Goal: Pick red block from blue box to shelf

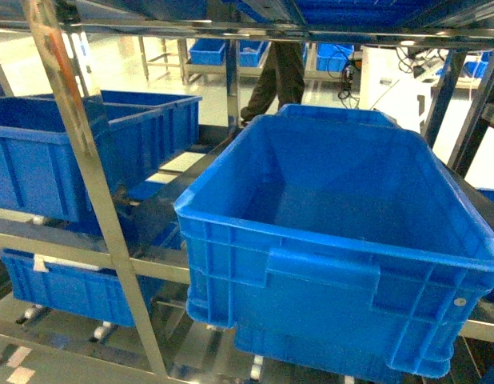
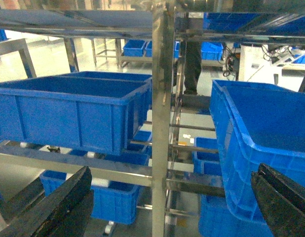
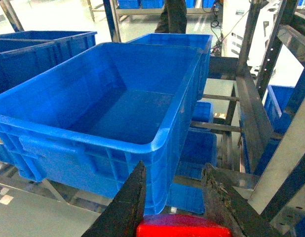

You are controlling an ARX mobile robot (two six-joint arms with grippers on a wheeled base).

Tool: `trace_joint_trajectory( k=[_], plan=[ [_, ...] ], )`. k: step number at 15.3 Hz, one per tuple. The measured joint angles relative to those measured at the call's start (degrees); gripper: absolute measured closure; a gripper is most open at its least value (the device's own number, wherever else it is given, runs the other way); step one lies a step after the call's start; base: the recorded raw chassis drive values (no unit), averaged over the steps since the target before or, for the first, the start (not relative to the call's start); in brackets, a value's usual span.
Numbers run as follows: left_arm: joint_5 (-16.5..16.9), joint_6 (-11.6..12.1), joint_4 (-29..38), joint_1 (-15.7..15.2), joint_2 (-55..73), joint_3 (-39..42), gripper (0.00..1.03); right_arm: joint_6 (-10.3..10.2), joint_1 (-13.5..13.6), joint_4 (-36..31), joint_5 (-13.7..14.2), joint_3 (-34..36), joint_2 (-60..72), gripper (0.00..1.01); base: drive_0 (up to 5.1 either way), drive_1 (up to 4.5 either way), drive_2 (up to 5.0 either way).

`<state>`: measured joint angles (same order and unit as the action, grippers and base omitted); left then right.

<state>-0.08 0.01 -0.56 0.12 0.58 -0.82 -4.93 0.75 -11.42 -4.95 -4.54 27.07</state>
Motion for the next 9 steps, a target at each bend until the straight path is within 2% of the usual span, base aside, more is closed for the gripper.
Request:
trace_joint_trajectory(
  k=[9],
  plan=[
    [0.0,0.0,0.3,0.0,0.0,0.0,0.05,0.0,0.0,0.1,0.0,0.0,0.1,0.73,0.0,0.0,0.0]
  ],
)
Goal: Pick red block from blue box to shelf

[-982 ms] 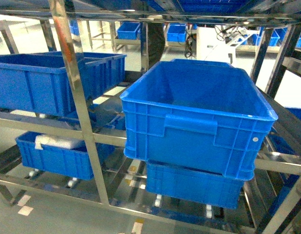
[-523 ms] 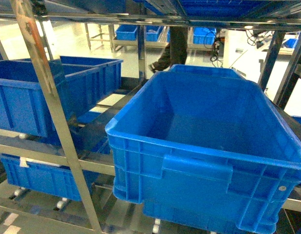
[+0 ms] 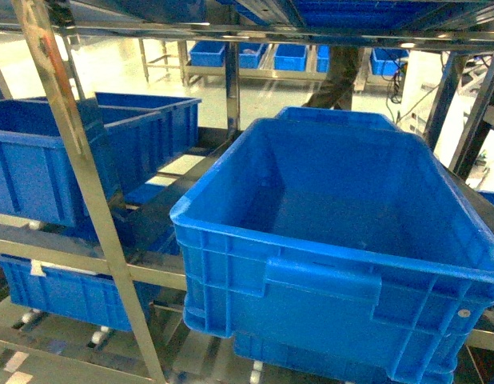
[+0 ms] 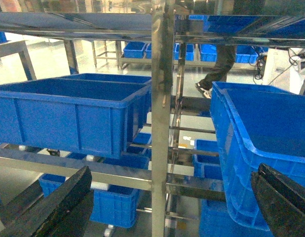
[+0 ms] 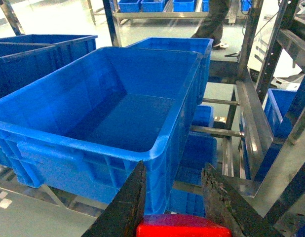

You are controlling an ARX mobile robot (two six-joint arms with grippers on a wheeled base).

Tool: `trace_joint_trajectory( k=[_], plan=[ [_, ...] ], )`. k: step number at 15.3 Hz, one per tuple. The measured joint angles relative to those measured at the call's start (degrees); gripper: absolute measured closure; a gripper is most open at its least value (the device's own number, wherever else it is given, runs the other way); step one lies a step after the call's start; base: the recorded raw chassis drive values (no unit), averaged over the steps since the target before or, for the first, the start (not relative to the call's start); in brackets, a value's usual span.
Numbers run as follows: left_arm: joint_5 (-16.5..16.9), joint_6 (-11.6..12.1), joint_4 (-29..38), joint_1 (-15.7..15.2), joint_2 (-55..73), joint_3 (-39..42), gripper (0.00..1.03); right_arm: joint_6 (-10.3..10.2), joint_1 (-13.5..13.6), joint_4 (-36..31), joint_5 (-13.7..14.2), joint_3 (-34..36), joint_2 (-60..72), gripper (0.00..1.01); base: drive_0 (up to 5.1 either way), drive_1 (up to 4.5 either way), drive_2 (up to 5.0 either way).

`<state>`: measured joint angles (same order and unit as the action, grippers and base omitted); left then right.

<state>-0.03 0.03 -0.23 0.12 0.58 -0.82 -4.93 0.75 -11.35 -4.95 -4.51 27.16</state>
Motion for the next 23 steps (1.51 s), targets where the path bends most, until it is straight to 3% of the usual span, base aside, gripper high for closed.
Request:
trace_joint_trajectory(
  k=[6,13,23],
  plan=[
    [0.0,0.0,0.0,0.0,0.0,0.0,0.05,0.0,0.0,0.0,0.0,0.0,0.0,0.73,0.0,0.0,0.0],
    [0.0,0.0,0.1,0.0,0.0,0.0,0.05,0.0,0.0,-0.2,0.0,0.0,-0.3,0.73,0.1,3.5,-3.3],
    [-0.1,0.0,0.0,-0.1,0.0,0.0,0.05,0.0,0.0,0.0,0.0,0.0,-0.2,0.73,-0.4,-0.43,-0.4]
  ],
)
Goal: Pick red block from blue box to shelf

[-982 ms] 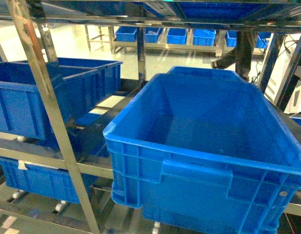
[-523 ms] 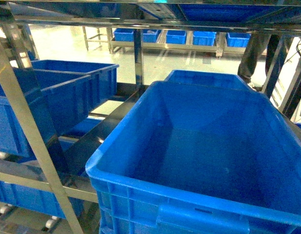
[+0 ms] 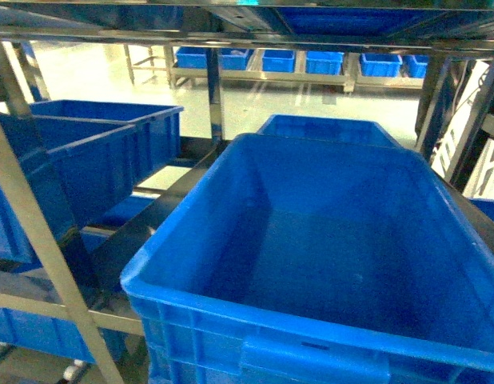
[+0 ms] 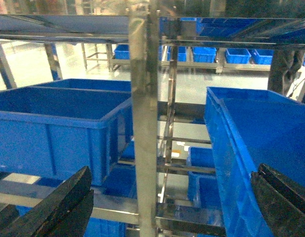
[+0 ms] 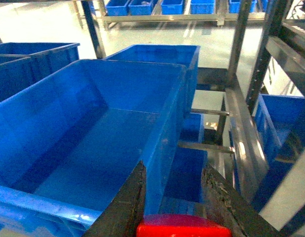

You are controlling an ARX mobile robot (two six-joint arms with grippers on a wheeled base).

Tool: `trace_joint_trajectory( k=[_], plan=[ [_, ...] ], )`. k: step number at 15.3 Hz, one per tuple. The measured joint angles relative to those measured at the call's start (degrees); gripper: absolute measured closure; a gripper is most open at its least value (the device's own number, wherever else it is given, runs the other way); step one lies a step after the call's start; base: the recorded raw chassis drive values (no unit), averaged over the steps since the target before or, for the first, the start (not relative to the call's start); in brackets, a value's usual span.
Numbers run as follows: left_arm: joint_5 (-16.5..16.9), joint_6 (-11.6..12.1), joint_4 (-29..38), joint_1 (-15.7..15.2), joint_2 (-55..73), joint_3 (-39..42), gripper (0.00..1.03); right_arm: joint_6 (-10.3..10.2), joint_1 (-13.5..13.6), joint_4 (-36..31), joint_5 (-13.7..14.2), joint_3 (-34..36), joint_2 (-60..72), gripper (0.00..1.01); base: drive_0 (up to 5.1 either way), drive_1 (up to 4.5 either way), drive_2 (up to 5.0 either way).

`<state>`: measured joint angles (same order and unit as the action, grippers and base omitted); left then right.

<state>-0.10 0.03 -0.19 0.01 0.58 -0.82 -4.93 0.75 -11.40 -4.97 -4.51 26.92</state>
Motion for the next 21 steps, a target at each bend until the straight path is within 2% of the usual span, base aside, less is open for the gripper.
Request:
trace_joint_trajectory(
  k=[14,17,21],
  plan=[
    [0.1,0.0,0.0,0.0,0.0,0.0,0.05,0.0,0.0,0.0,0.2,0.0,0.0,0.73,0.0,0.0,0.0],
    [0.1,0.0,0.0,0.0,0.0,0.0,0.05,0.0,0.0,0.0,0.2,0.0,0.0,0.73,0.1,4.26,-4.1],
    [0.1,0.0,-0.1,0.0,0.0,0.0,0.05,0.0,0.0,-0.2,0.2,0.0,0.2,0.73,0.0,0.0,0.0]
  ],
)
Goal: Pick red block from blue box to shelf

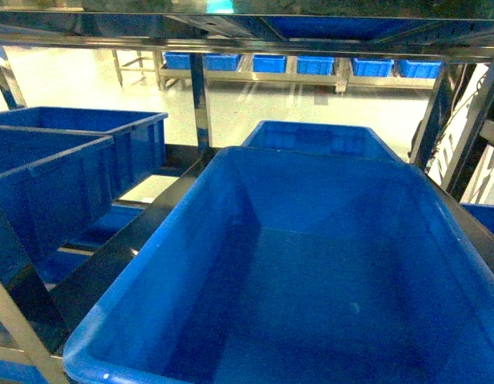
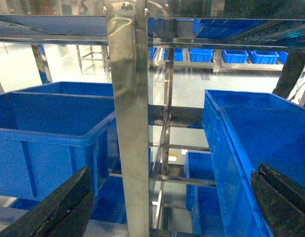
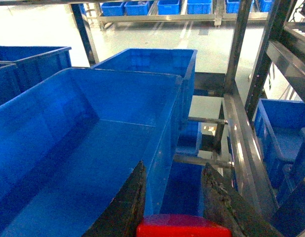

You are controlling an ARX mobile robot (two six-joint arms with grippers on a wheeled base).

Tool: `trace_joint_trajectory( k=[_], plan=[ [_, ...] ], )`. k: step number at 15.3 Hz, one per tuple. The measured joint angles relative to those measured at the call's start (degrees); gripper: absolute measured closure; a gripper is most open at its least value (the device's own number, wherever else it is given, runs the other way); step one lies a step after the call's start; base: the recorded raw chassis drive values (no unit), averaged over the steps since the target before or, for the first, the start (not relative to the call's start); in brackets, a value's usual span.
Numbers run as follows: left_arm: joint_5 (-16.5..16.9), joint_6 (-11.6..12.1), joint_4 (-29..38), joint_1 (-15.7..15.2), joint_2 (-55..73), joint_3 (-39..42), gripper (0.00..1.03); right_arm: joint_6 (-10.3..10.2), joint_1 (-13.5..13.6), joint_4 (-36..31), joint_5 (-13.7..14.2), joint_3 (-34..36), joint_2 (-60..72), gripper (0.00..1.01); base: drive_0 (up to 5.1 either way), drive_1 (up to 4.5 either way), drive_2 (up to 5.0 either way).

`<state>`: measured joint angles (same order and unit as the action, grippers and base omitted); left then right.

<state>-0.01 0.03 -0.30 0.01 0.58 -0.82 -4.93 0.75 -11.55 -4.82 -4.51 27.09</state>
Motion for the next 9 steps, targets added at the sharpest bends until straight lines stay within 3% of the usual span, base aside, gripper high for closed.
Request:
trace_joint_trajectory(
  k=[9],
  plan=[
    [0.0,0.0,0.1,0.0,0.0,0.0,0.05,0.0,0.0,0.2,0.0,0.0,-0.2,0.73,0.0,0.0,0.0]
  ],
)
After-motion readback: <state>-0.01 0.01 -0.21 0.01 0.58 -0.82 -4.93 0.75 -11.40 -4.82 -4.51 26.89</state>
